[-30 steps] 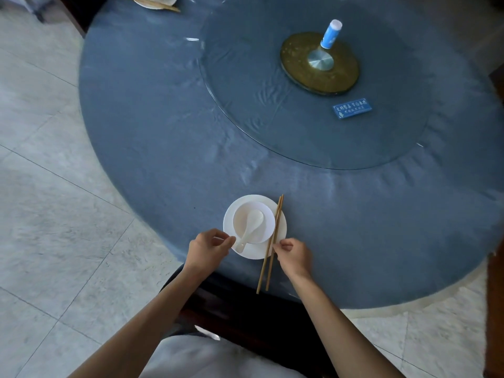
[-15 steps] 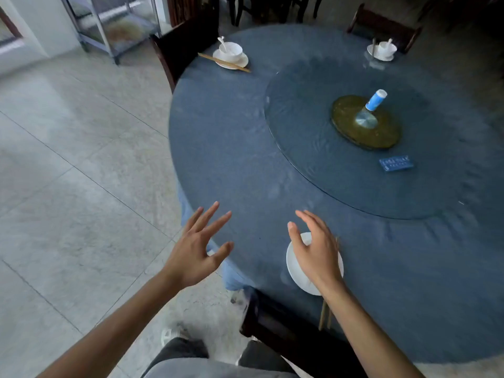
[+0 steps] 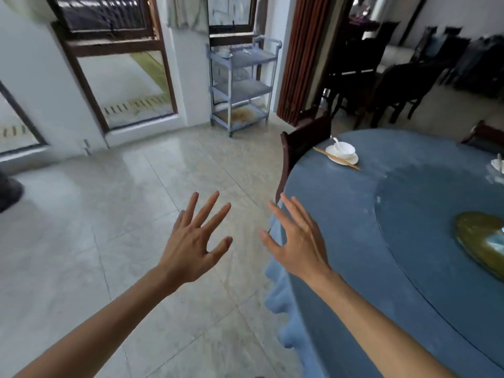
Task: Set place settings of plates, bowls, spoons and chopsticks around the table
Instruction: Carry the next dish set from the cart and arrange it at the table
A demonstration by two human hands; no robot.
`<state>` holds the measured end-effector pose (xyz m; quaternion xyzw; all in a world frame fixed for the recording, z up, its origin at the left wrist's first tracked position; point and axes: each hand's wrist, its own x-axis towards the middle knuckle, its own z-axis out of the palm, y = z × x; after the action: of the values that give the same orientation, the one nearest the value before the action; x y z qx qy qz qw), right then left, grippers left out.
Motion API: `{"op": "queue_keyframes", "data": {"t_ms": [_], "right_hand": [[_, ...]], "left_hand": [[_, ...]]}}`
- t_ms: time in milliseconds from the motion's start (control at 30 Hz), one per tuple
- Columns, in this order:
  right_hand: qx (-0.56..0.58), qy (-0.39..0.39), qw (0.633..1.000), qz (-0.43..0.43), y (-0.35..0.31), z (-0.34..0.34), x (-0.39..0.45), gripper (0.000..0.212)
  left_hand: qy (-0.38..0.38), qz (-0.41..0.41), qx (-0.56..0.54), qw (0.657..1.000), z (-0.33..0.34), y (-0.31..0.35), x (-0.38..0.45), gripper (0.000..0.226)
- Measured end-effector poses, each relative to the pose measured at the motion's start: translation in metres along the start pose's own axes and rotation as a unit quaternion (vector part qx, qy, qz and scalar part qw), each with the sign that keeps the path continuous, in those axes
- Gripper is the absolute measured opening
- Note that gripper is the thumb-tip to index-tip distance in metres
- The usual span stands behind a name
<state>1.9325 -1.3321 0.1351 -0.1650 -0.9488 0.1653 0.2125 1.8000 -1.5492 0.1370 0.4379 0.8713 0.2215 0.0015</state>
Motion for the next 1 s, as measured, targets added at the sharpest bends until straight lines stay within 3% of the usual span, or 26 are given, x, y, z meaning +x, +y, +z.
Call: {"op": "queue_keyframes", "data": {"t_ms": [267, 567, 767, 1000], "right_hand": [[0.007, 0.008, 0.995, -0.096, -0.027, 0.060, 0.180, 0.071], [0.017, 0.044, 0.981, -0.188, -0.028, 0.099, 0.444, 0.066], [0.014, 0.049, 0.972, -0.229, -0.039, 0.123, 0.606, 0.065], [0.008, 0.071, 0.969, -0.238, -0.050, 0.191, 0.794, 0.067]], "left_hand": [[0.064, -0.049, 0.065, 0.995, -0.051, -0.107, 0.105, 0.072], [0.140, -0.124, 0.143, 0.972, -0.120, -0.216, 0.295, 0.077], [0.182, -0.137, 0.158, 0.961, -0.161, -0.282, 0.401, 0.074], [0.190, -0.111, 0.199, 0.955, -0.192, -0.402, 0.555, 0.074]]}}
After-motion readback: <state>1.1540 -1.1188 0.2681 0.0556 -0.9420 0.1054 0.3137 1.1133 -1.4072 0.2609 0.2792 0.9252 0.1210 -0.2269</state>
